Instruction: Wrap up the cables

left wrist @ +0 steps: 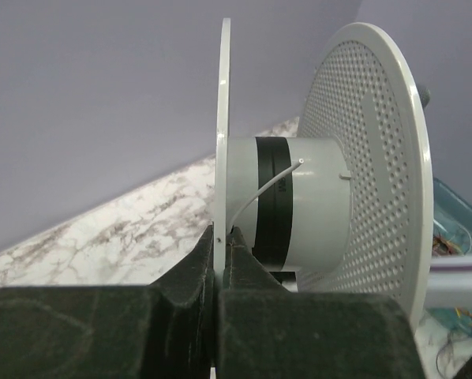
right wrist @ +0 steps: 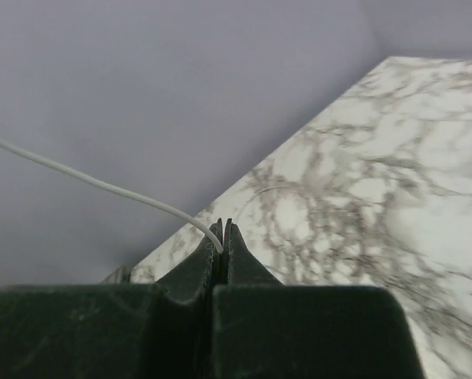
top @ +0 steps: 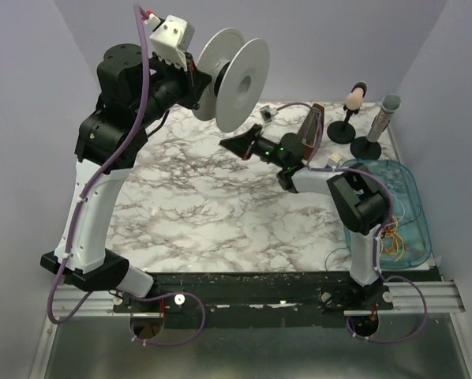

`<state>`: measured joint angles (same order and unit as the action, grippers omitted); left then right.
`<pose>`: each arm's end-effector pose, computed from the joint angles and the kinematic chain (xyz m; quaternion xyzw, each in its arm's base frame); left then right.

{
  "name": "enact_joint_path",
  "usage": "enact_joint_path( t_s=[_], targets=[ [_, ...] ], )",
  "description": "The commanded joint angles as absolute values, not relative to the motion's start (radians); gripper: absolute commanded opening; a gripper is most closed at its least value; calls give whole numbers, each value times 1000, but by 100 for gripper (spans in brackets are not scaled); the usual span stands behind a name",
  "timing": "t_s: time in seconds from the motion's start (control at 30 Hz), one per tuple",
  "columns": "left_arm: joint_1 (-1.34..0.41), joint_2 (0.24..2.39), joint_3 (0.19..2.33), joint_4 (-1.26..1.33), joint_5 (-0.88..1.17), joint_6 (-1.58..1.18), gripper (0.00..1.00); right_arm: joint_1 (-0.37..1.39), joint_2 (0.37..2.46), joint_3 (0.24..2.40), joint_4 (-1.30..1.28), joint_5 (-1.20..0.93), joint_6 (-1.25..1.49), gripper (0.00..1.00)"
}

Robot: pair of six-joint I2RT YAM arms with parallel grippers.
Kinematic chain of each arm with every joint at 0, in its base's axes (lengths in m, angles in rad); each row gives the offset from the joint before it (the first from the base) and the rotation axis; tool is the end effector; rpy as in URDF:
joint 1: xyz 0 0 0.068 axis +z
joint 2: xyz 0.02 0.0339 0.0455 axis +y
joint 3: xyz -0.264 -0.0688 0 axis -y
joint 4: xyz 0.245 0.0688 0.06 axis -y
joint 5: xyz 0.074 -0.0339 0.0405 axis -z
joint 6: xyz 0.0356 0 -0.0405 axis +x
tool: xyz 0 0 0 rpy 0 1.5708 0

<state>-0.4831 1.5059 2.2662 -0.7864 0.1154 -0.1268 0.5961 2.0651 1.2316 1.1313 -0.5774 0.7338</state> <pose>0.2181 -0.1190 0.5864 0.1663 0.6966 -0.2486 0.6521 0.3645 0.2708 0.2353 -0.1892 0.5842 0.6088 0.5022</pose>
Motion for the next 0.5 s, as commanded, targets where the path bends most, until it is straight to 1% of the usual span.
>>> enact_joint_path(
  t_s=[0.0,0.07,0.17,0.23,0.33,0.47],
  targets=[
    [-434,1375,2071,-713,296,-57,0,463,1870,1134,1125,-526,751,1],
    [-433,1324,1967,-741,380,65,0,442,1757,1126,955,-551,616,1],
    [-433,1263,1864,-794,387,216,0,414,1651,1123,738,-595,500,1],
    [-433,1226,1794,-805,368,296,0,397,1600,1112,637,-615,445,1],
    [-437,1198,1692,-825,324,372,0,396,1545,1150,406,-623,307,1],
    [-489,1157,1493,-755,177,475,0,399,1511,1276,93,-655,161,1]
  ],
)
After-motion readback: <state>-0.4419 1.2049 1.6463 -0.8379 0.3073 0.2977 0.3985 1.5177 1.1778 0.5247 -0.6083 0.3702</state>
